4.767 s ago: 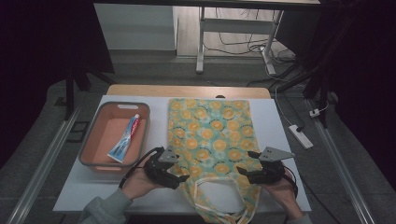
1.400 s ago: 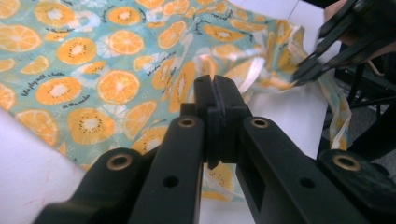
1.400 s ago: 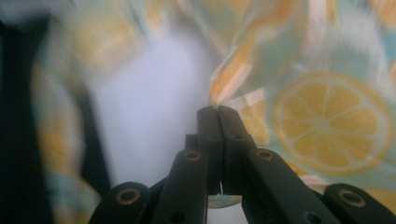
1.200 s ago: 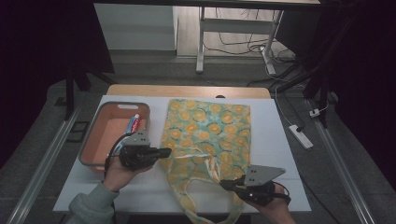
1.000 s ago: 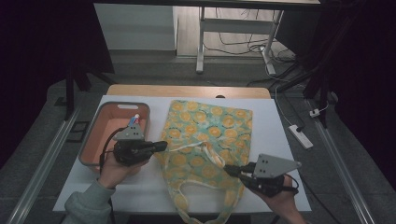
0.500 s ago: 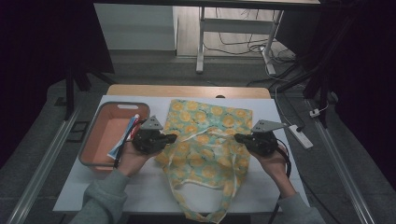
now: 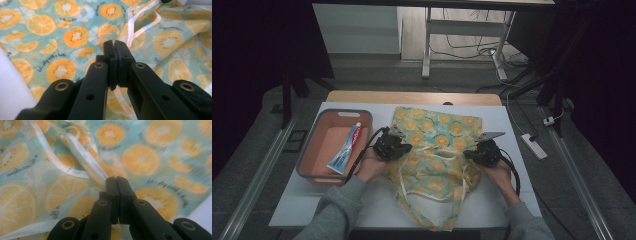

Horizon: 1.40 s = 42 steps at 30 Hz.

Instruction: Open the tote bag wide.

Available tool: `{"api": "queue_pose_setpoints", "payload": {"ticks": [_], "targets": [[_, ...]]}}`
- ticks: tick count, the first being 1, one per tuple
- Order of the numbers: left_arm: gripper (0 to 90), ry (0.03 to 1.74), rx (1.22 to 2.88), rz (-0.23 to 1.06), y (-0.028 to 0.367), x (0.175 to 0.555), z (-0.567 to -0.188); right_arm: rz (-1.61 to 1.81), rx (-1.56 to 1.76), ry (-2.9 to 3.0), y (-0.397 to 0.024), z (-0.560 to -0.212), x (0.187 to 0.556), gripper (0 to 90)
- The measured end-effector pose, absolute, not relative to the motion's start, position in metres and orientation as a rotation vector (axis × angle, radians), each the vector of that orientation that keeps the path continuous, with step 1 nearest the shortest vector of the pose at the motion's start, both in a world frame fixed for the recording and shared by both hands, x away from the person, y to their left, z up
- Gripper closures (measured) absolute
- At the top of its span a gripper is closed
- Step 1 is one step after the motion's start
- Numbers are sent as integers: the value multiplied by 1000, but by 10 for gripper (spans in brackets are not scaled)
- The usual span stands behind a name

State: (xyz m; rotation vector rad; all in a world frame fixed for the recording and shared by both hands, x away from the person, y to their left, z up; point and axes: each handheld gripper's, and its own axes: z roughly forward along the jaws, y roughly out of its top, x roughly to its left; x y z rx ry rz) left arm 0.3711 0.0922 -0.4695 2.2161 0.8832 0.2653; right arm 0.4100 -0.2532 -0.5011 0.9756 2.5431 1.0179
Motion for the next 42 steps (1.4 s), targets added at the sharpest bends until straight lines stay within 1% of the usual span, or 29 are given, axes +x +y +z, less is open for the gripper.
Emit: {"api": "queue_pose_setpoints", "payload": {"ticks": [1, 2, 6, 9, 11, 14, 18, 20, 24, 26, 27, 29, 31, 32, 33, 34, 36, 38, 39, 40, 42], "targets": [[870, 880, 2217, 265, 92, 370, -469, 1031, 943, 2529, -252, -494, 404, 735], [870, 877, 2210, 267, 93, 369, -468, 1070, 933, 2502, -251, -485, 399, 656], [870, 876, 2199, 271, 96, 367, -466, 1255, 855, 2427, -246, -443, 374, 492], [870, 886, 2185, 261, 99, 367, -466, 1370, 760, 2442, -231, -419, 356, 449], [869, 883, 2184, 264, 99, 367, -465, 1374, 680, 2496, -215, -416, 347, 425], [869, 879, 2181, 266, 100, 366, -464, 1299, 600, 2591, -186, -429, 344, 399], [869, 878, 2173, 265, 102, 366, -463, 1115, 591, 2671, -158, -460, 356, 368], [869, 883, 2165, 266, 104, 367, -463, 1092, 598, 2715, -150, -473, 364, 373], [869, 890, 2146, 261, 108, 368, -462, 1030, 571, 2769, -133, -487, 371, 393], [869, 890, 2133, 264, 111, 367, -459, 1004, 558, 2802, -127, -494, 373, 444], [869, 887, 2131, 266, 112, 367, -458, 969, 545, 2825, -125, -498, 374, 489], [869, 885, 2121, 262, 113, 366, -457, 894, 530, 2842, -122, -505, 375, 698], [867, 882, 2118, 263, 113, 365, -456, 917, 557, 2855, -123, -506, 376, 839], [864, 875, 2116, 263, 113, 363, -455, 931, 554, 2845, -124, -505, 376, 879], [855, 875, 2116, 263, 113, 363, -455, 931, 554, 2845, -124, -505, 376, 879], [839, 857, 2117, 268, 113, 359, -452, 975, 560, 2811, -126, -498, 375, 887], [766, 847, 2110, 273, 113, 356, -449, 1067, 588, 2772, -132, -486, 375, 888], [671, 817, 2100, 290, 115, 347, -442, 1120, 600, 2739, -137, -474, 375, 888], [638, 772, 2096, 298, 116, 335, -434, 1137, 604, 2724, -139, -470, 376, 888], [610, 772, 2096, 298, 116, 335, -434, 1149, 607, 2711, -141, -466, 377, 888], [571, 718, 2108, 305, 114, 320, -426, 1173, 628, 2705, -144, -464, 380, 888]]}}
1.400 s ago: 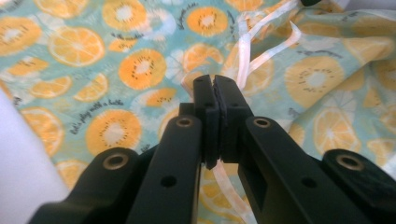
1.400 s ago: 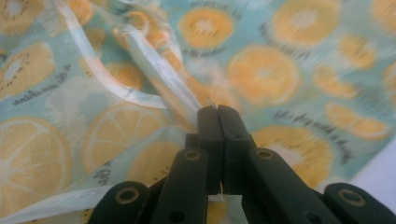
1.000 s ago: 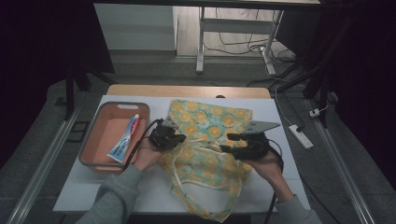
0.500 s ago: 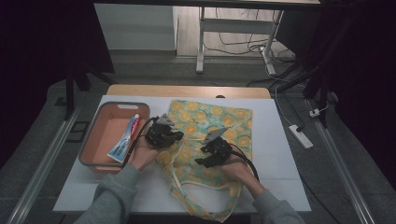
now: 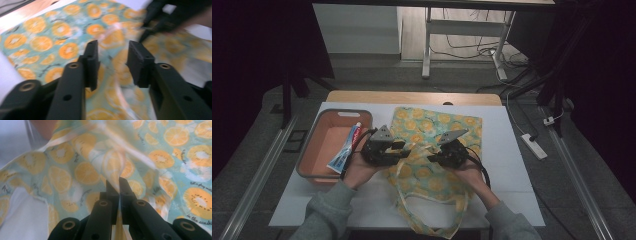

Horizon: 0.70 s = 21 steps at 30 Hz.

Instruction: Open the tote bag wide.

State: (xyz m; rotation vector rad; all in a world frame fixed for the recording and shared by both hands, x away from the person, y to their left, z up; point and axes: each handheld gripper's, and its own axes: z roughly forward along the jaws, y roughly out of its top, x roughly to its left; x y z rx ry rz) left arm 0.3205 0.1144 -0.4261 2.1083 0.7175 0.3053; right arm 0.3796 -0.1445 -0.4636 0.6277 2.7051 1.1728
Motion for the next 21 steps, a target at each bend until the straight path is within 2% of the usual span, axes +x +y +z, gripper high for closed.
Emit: {"api": "queue_pose_setpoints", "payload": {"ticks": [3, 6, 13, 15, 21], "targets": [[514, 626, 2143, 306, 105, 301, -419, 1188, 654, 2709, -146, -467, 385, 888], [486, 516, 2209, 249, 81, 285, -424, 1188, 666, 2721, -145, -472, 388, 887], [446, 452, 2378, 200, 41, 281, -457, 1188, 671, 2730, -146, -476, 390, 887], [423, 448, 2439, 145, 29, 287, -473, 1200, 685, 2729, -147, -476, 390, 887], [384, 448, 2539, 137, 19, 290, -492, 1209, 694, 2724, -150, -476, 391, 886]]}}
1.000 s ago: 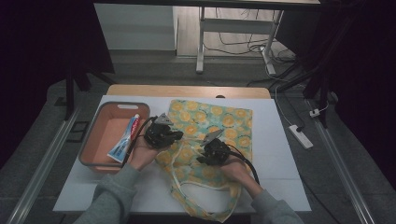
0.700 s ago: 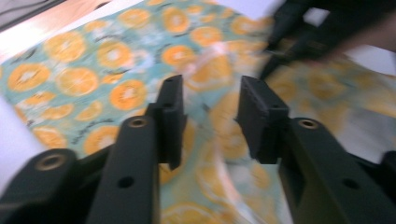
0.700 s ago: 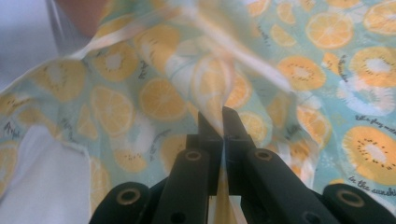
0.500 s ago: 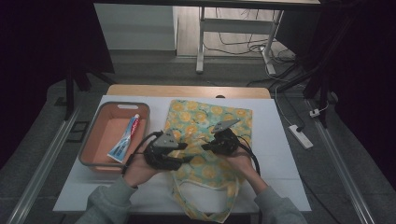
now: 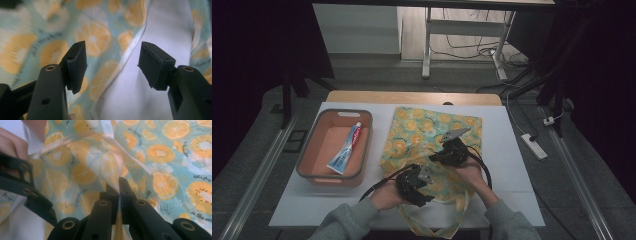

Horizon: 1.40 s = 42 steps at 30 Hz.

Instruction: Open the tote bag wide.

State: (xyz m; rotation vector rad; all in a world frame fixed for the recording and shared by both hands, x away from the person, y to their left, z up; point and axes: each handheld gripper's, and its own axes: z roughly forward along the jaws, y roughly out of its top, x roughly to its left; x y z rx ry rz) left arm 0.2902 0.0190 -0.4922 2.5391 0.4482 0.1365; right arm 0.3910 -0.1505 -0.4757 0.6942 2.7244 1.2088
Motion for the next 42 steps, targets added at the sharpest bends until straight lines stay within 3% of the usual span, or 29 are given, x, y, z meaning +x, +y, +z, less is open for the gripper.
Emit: {"api": "queue_pose_setpoints", "payload": {"ticks": [4, 13, 21, 26, 27, 34, 42], "targets": [[422, 453, 2561, 142, 15, 292, -501, 1218, 710, 2716, -153, -476, 393, 886], [594, 425, 2575, 74, 5, 297, -516, 1219, 735, 2700, -158, -475, 395, 886], [881, 431, 2569, 45, 6, 300, -515, 1222, 747, 2679, -163, -472, 396, 886], [887, 422, 2553, 91, 5, 296, -513, 1233, 750, 2648, -170, -468, 398, 886], [888, 393, 2512, 32, 6, 293, -507, 1237, 756, 2642, -171, -466, 398, 886], [887, 210, 2412, -76, 19, 261, -477, 1238, 774, 2608, -177, -463, 402, 886], [887, 199, 2400, -94, 41, 241, -469, 1149, 851, 2567, -179, -470, 420, 887]]}}
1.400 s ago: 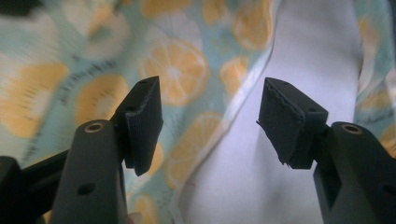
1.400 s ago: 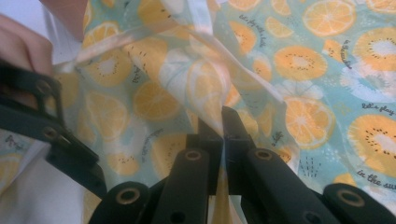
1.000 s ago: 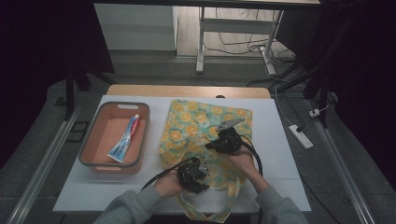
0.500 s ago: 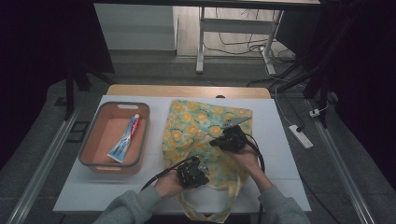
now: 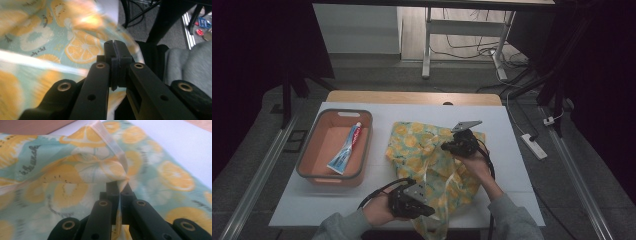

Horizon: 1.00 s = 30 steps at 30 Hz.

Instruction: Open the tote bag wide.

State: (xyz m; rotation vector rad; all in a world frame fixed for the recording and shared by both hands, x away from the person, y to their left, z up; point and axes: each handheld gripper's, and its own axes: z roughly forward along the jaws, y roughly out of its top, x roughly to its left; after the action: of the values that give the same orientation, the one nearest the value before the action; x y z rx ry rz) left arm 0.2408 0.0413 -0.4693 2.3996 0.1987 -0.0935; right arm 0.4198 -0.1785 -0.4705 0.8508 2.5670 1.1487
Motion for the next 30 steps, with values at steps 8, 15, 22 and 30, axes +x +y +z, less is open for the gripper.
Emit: {"api": "queue_pose_setpoints", "payload": {"ticks": [8, 15, 22, 30], "targets": [[868, 286, 2380, -60, 64, 240, -470, 1138, 1015, 2516, -193, -484, 442, 887], [442, 448, 2249, 214, 68, 251, -438, 1147, 947, 2542, -185, -480, 434, 887], [375, 643, 2304, 388, 48, 290, -448, 1172, 908, 2551, -184, -474, 424, 886], [780, 678, 2405, 353, 44, 320, -470, 1210, 885, 2549, -195, -468, 415, 886]]}}
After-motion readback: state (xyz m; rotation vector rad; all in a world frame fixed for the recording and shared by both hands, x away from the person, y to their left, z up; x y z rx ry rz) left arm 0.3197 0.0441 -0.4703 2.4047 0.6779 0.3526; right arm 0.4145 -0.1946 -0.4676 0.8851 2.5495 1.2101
